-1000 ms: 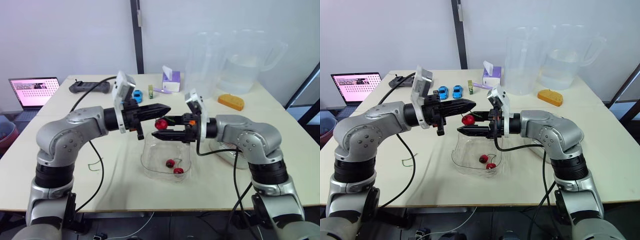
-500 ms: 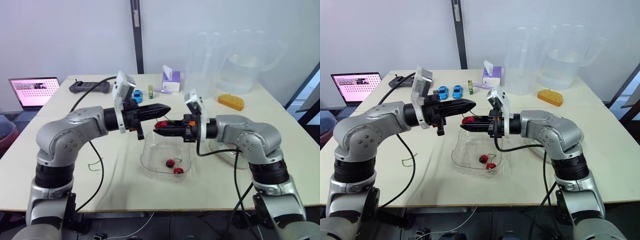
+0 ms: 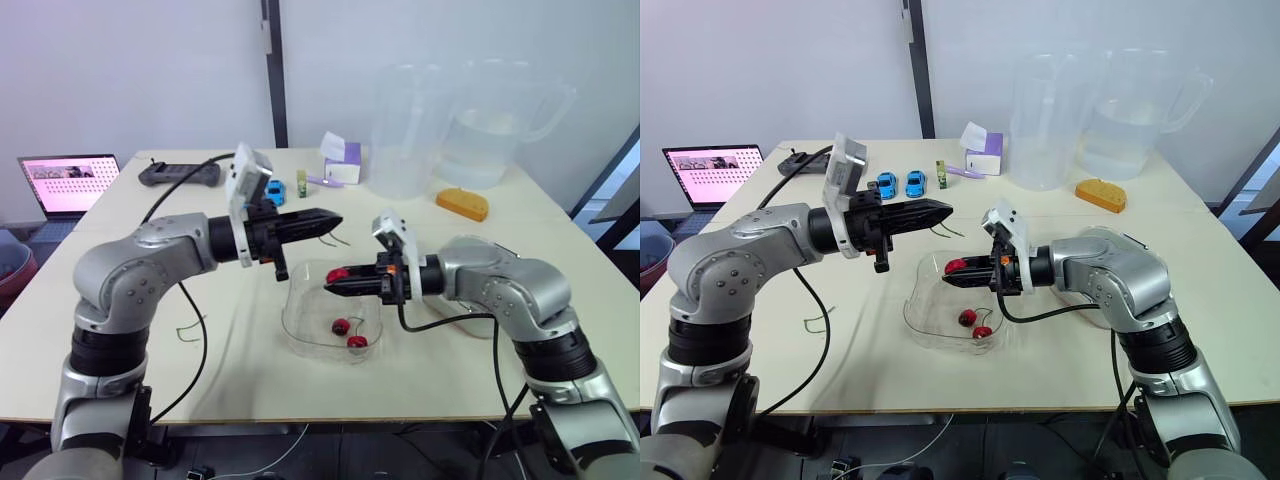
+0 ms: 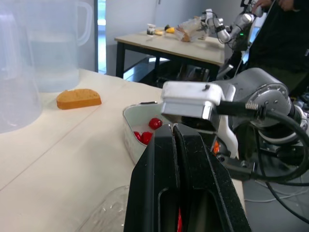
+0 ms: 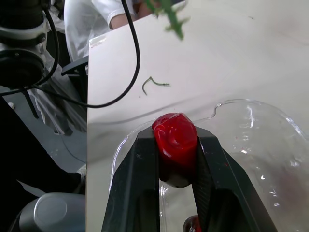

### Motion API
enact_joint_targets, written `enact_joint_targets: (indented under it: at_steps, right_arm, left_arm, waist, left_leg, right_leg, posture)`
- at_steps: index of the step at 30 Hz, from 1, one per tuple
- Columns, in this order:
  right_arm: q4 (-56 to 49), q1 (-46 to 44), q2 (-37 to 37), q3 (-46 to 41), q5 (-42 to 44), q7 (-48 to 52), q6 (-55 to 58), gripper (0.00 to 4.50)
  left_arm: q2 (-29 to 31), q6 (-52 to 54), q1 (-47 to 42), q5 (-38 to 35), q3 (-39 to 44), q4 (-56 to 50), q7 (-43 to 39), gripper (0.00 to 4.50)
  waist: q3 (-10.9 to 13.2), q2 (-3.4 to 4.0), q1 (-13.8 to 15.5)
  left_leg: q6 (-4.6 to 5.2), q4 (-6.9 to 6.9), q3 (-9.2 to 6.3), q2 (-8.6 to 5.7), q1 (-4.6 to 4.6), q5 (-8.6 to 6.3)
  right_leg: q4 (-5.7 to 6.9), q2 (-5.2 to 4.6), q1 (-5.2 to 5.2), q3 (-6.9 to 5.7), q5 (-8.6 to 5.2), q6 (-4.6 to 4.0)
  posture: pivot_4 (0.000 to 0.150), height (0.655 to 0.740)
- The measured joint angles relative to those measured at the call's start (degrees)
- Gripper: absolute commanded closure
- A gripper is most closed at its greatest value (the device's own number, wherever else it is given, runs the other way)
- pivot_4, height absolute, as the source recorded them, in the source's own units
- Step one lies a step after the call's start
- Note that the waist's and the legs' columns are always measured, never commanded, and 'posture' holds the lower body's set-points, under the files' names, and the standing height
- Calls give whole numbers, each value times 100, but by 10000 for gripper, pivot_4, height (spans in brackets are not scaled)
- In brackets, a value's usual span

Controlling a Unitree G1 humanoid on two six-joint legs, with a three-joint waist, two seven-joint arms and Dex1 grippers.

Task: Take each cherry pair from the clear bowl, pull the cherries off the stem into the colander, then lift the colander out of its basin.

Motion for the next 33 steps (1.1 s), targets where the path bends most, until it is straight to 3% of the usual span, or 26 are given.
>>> enact_joint_targets:
  at_steps: [2,5,11,20,28,29,33]
  right_arm:
    - [4,-2,-254,-87,11,91,-5,40682]
    - [371,-131,-1198,-187,-298,399,-287,40682]
    - [2261,-429,-3059,181,-2068,1227,-2049,40682]
    - [4172,-604,-3179,713,-3554,1854,-3665,40682]
    - [4460,-345,-2828,728,-3987,1899,-4044,2271]
    - [4456,-338,-2827,728,-4004,1917,-4080,158]
    - [4436,-339,-2835,648,-4056,1945,-4079,158]
  left_arm:
    - [3,-3,1,2,0,3,0,45000]
    - [54,-23,40,9,0,0,-6,45000]
    - [244,-129,337,136,3,-66,-19,45000]
    - [253,-232,585,154,12,-242,137,45000]
    - [239,-235,589,148,71,-302,278,45000]
    - [239,-235,589,148,71,-302,281,45000]
    - [242,-235,598,143,92,-312,303,45000]
  waist:
    - [0,0,12]
    - [1,0,51]
    - [1,-1,30]
    - [2,1,-7]
    - [2,1,12]
    - [2,1,9]
    - [2,1,15]
  left_leg:
    - [0,0,0,-1,0,0]
    - [1,5,4,-5,-2,-1]
    - [7,0,23,-3,-2,-4]
    - [6,-10,32,5,-1,-3]
    - [5,-2,29,4,-1,-3]
    - [5,-2,30,4,-1,-3]
    - [4,0,28,4,-1,-3]
  right_leg:
    - [-1,-1,1,0,0,0]
    - [-2,-3,2,1,0,0]
    - [-6,0,-1,3,-1,1]
    - [-6,0,-12,13,-1,1]
    - [-5,0,-7,13,-1,1]
    - [-5,0,-7,13,-1,1]
    - [-5,0,-5,12,-1,1]
  posture:
    - [1500,7371]
    - [1500,7371]
    - [1500,7371]
    - [1500,7371]
    - [1500,7371]
    - [1500,7371]
    - [1500,7371]
